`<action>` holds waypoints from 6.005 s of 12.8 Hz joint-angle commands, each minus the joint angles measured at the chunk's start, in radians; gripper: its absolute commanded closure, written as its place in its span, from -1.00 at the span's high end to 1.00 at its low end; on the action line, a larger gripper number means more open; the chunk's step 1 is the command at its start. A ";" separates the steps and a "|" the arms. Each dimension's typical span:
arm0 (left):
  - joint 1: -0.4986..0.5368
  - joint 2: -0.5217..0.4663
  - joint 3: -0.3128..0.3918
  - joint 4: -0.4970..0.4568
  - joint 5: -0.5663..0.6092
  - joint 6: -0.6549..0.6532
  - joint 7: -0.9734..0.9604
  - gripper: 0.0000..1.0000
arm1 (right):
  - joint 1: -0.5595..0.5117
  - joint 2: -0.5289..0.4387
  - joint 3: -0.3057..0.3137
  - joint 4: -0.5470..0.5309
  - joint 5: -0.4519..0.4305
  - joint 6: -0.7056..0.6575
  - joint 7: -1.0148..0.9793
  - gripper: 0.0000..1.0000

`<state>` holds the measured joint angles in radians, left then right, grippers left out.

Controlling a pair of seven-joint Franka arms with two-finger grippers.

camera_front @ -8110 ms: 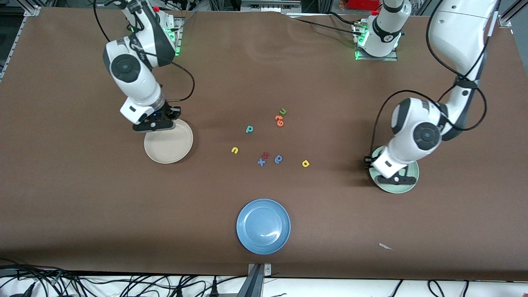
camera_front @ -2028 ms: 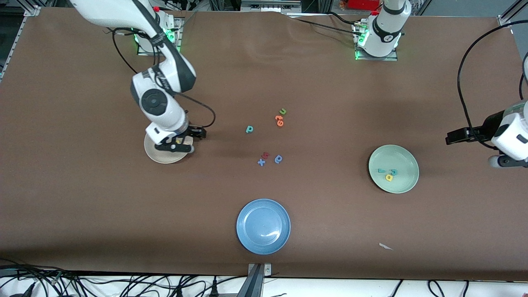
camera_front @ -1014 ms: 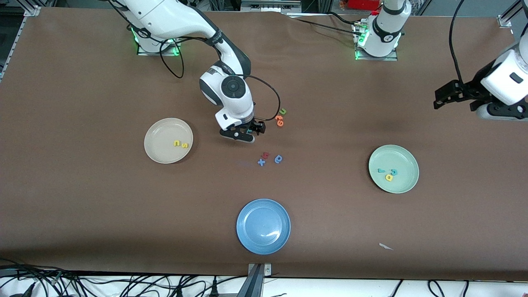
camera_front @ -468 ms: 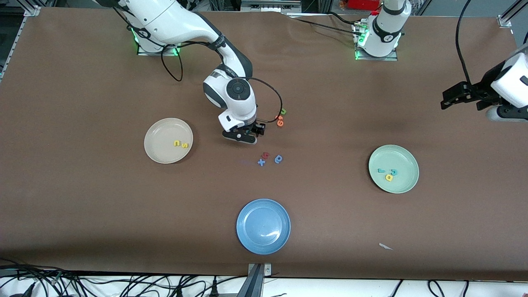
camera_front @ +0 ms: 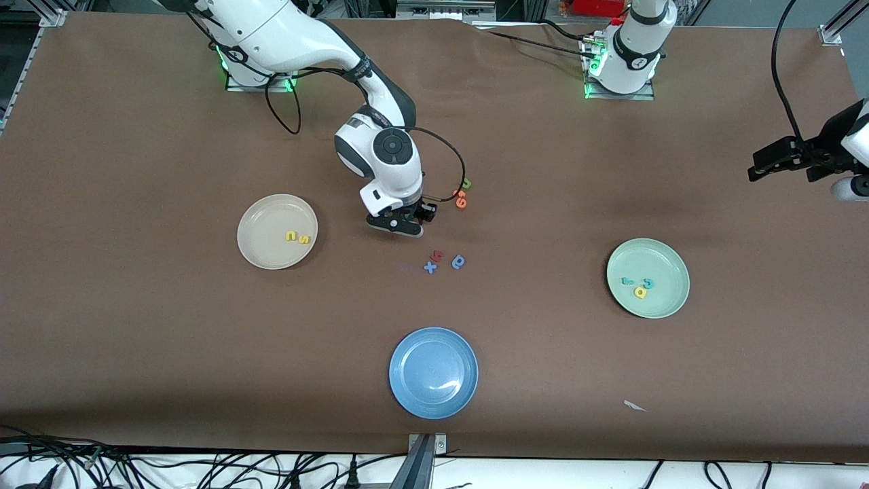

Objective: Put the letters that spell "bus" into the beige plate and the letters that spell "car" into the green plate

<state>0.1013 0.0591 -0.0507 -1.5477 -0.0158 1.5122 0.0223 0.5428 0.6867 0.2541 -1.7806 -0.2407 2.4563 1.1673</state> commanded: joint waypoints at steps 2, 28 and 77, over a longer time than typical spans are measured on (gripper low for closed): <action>0.015 -0.012 -0.005 -0.017 -0.006 -0.007 0.028 1.00 | 0.002 -0.001 0.014 0.010 -0.017 -0.008 0.037 -0.52; 0.008 -0.010 -0.011 -0.005 0.027 -0.004 0.028 1.00 | 0.002 0.080 0.033 0.136 -0.055 -0.003 0.080 0.11; 0.012 -0.007 -0.009 -0.008 0.028 -0.003 0.028 1.00 | -0.547 -0.538 0.099 -0.351 0.039 -0.271 -0.721 1.00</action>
<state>0.1068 0.0593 -0.0545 -1.5519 -0.0082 1.5093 0.0280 0.0142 0.1834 0.3201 -2.1625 -0.2634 2.2532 0.4605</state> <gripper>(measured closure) 0.000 0.000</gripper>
